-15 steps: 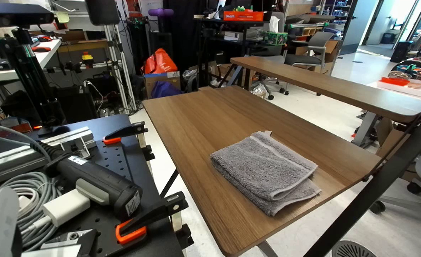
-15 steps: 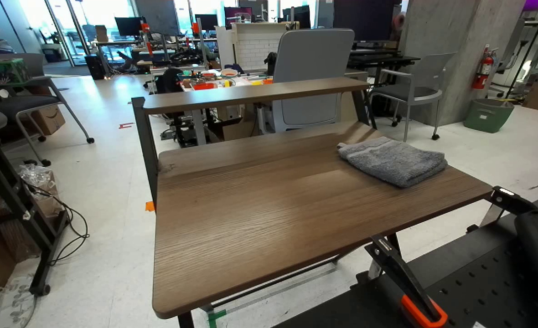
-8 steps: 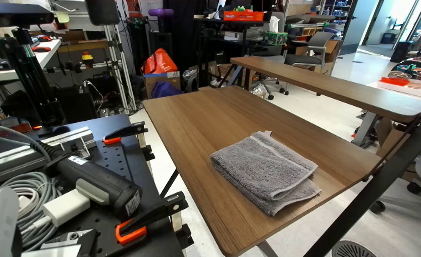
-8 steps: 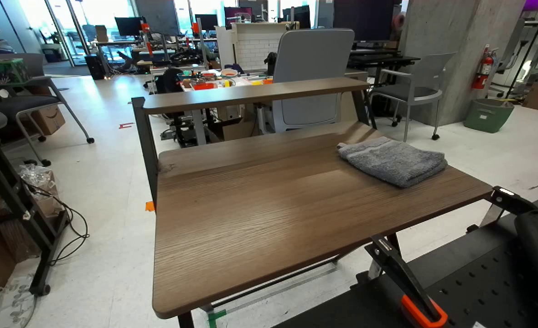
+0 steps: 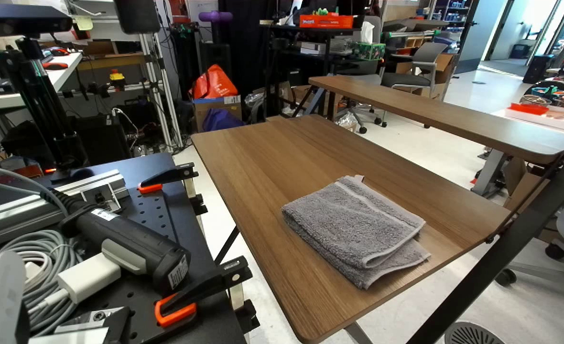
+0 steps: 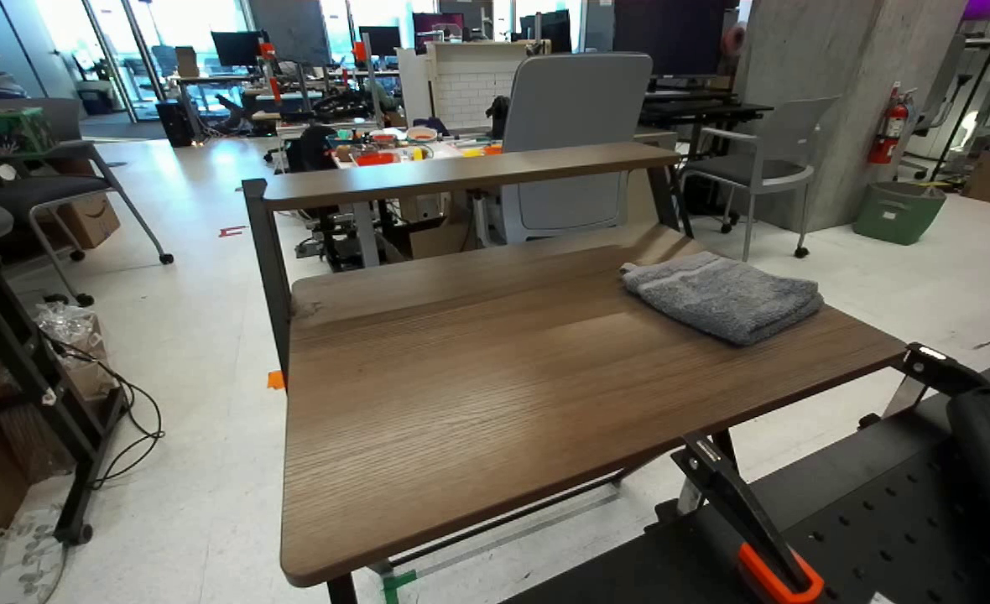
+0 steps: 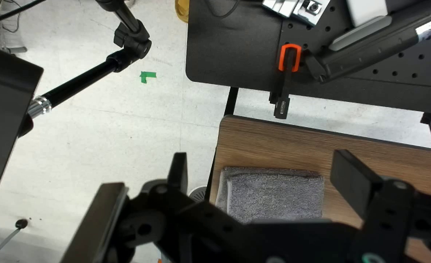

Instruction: Move the towel to the left

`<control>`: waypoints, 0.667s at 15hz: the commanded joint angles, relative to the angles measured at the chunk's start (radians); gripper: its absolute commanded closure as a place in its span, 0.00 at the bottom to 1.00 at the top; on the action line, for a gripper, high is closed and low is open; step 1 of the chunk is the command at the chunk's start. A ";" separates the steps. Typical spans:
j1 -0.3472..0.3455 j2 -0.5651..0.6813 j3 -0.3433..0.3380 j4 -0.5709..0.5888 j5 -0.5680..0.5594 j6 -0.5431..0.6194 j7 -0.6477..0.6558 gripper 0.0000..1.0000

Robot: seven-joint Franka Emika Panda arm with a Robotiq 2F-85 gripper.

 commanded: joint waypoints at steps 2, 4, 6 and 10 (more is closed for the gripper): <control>0.001 -0.001 0.000 0.002 0.001 -0.004 0.000 0.00; 0.001 -0.001 0.000 0.002 0.001 -0.004 0.000 0.00; 0.001 -0.001 0.000 0.002 0.001 -0.004 0.000 0.00; -0.004 0.067 0.000 0.027 0.007 0.041 0.052 0.00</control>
